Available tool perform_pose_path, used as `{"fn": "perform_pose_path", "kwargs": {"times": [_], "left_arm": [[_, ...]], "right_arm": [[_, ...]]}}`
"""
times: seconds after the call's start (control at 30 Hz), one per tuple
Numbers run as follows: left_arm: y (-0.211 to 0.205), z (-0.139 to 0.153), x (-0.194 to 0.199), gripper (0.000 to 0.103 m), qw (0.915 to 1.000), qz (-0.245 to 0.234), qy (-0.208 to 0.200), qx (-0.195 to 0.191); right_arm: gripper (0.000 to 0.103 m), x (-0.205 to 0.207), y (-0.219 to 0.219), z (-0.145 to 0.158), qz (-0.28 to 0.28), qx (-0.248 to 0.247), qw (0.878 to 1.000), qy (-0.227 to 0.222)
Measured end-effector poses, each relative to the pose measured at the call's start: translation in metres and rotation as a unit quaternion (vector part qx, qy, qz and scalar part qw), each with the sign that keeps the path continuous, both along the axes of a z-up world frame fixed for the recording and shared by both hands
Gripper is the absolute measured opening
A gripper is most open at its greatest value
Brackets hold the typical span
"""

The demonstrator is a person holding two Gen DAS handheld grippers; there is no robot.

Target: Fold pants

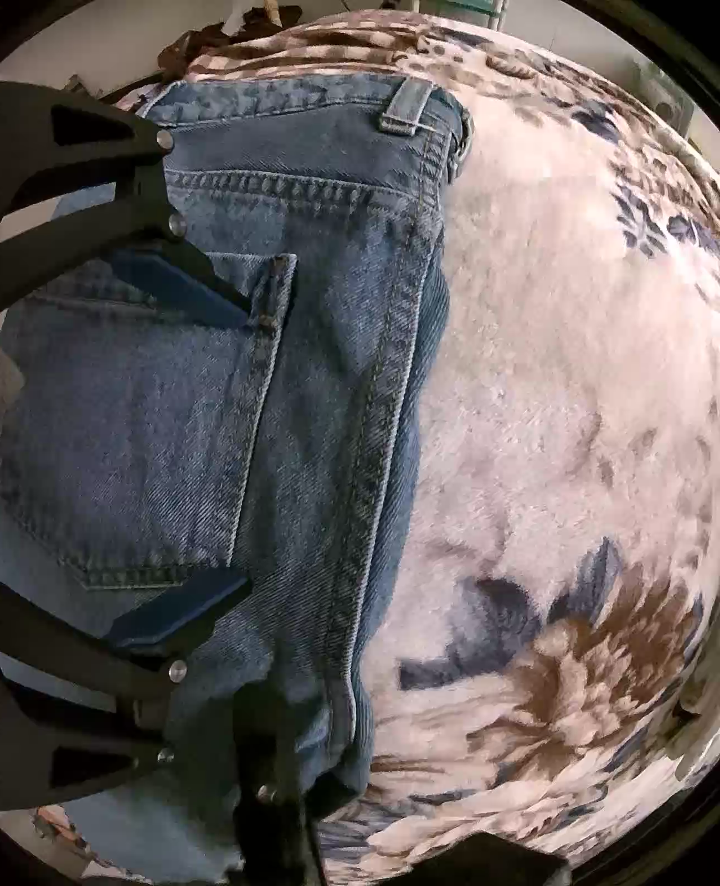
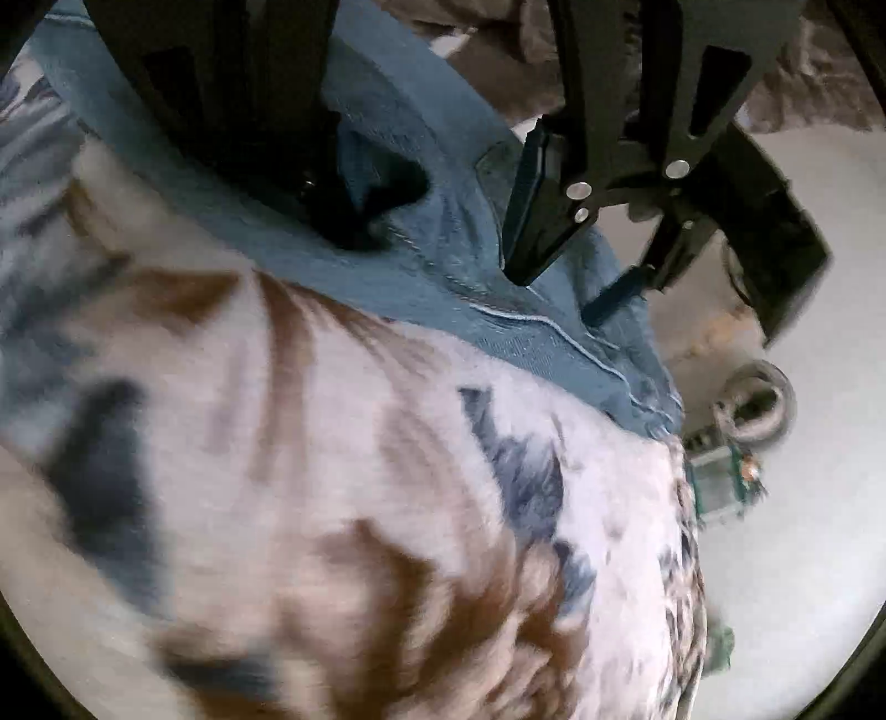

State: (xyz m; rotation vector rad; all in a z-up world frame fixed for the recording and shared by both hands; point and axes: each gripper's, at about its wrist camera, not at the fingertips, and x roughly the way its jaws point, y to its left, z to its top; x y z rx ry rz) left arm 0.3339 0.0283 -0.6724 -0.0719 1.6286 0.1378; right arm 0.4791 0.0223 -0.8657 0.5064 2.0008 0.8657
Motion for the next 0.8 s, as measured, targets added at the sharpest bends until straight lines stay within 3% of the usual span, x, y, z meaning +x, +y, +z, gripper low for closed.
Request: {"fn": "perform_pose_path", "kwargs": {"times": [0.03, 0.1, 0.2, 0.27, 0.37, 0.47, 0.53, 0.7, 0.8], "left_arm": [[0.003, 0.0, 0.001, 0.091, 1.0, 0.0, 0.0, -0.006], [0.007, -0.001, 0.002, 0.091, 0.9999, 0.0, -0.001, -0.015], [0.01, -0.002, 0.0, 0.091, 0.9999, 0.001, 0.002, -0.017], [0.013, -0.001, 0.001, 0.092, 0.9999, 0.001, 0.007, -0.015], [0.01, -0.005, 0.002, 0.092, 0.9999, -0.002, 0.01, -0.012], [0.006, -0.008, 0.005, 0.093, 0.9998, -0.011, 0.009, -0.013], [0.005, -0.006, 0.006, 0.093, 0.9996, -0.02, 0.005, -0.02], [0.003, 0.009, 0.008, 0.093, 0.9993, -0.034, 0.006, -0.012], [0.002, 0.02, 0.019, 0.093, 0.9992, -0.039, -0.008, -0.009]], "right_arm": [[0.044, 0.001, -0.004, 0.007, 0.005, 0.009, 1.0, -0.006], [0.018, 0.003, -0.036, 0.017, -0.024, 0.037, 0.999, 0.004], [0.018, 0.008, -0.073, 0.021, -0.076, 0.061, 0.995, 0.016], [0.022, 0.006, -0.079, 0.017, -0.081, 0.067, 0.994, 0.031], [0.026, 0.004, -0.041, 0.001, -0.051, 0.031, 0.998, 0.027], [0.014, 0.011, -0.034, -0.004, -0.045, -0.023, 0.999, 0.004], [0.01, 0.022, -0.06, 0.002, -0.1, -0.05, 0.994, 0.015], [0.014, 0.018, -0.088, 0.03, -0.122, -0.042, 0.992, 0.003], [0.014, 0.019, -0.12, 0.037, -0.167, -0.072, 0.983, -0.007]]}}
